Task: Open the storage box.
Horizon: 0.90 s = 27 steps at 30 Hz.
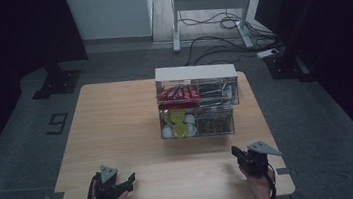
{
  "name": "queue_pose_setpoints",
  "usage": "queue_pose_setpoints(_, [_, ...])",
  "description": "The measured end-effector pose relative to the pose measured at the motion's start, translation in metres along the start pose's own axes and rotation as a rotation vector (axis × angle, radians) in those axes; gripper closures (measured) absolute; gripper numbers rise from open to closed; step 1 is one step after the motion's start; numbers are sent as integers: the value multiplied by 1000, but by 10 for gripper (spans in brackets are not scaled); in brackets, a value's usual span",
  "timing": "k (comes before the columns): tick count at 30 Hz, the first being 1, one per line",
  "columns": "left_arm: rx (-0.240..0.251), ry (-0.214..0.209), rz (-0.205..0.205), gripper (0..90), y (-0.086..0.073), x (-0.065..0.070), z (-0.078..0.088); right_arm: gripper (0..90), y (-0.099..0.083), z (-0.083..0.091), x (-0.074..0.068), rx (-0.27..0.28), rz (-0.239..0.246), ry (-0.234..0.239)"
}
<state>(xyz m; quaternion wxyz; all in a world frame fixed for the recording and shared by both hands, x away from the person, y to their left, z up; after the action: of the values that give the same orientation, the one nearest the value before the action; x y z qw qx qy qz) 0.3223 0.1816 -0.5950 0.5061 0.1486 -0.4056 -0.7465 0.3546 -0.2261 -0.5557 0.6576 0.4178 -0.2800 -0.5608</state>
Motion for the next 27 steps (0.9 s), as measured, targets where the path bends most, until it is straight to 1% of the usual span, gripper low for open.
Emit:
queue_pose_setpoints(3, [-6, 3, -5, 274, -3, 1, -2, 893, 3, 0, -2, 11, 3, 13])
queue_pose_setpoints(9, [0, 5, -6, 274, -3, 2, 0, 894, 8, -2, -9, 19, 10, 36])
queue_pose_setpoints(11, [-3, 3, -6, 275, -4, 4, -1, 893, 8, -3, -11, 17, 8, 42])
queue_pose_setpoints(16, [-20, -15, -13, 275, -7, 9, -6, 893, 7, -7, -20, 10, 23, 57])
queue_pose_setpoints(19, [-17, -28, -5, 275, -7, 11, -7, 893, 6, -11, -26, 3, 38, 63])
queue_pose_setpoints(24, [-16, -26, -6, 275, -7, 12, -6, 893, 6, -17, -36, -7, 59, 80])
queue_pose_setpoints(25, [-16, -26, -6, 275, -7, 12, -6, 893, 6, -17, -36, -7, 59, 80])
queue_pose_setpoints(26, [-20, -27, -17, 275, -7, 13, -7, 893, 6, -20, -39, -10, 62, 89])
queue_pose_setpoints(27, [-20, -27, -17, 275, -7, 13, -7, 893, 6, -20, -39, -10, 62, 89])
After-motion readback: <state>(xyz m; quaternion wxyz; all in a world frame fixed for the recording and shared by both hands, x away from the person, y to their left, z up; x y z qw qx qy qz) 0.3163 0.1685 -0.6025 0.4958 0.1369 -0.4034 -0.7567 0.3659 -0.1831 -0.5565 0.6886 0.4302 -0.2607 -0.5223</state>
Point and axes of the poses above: each handheld gripper's, and its own axes: z roughly backward along the jaws, y roughly out of its top, x roughly to its right, the point moved 8 cm from there along -z, roughly forward along the jaws, and after that the axes turned 8 degrees about -y, right-handed, at the moved point
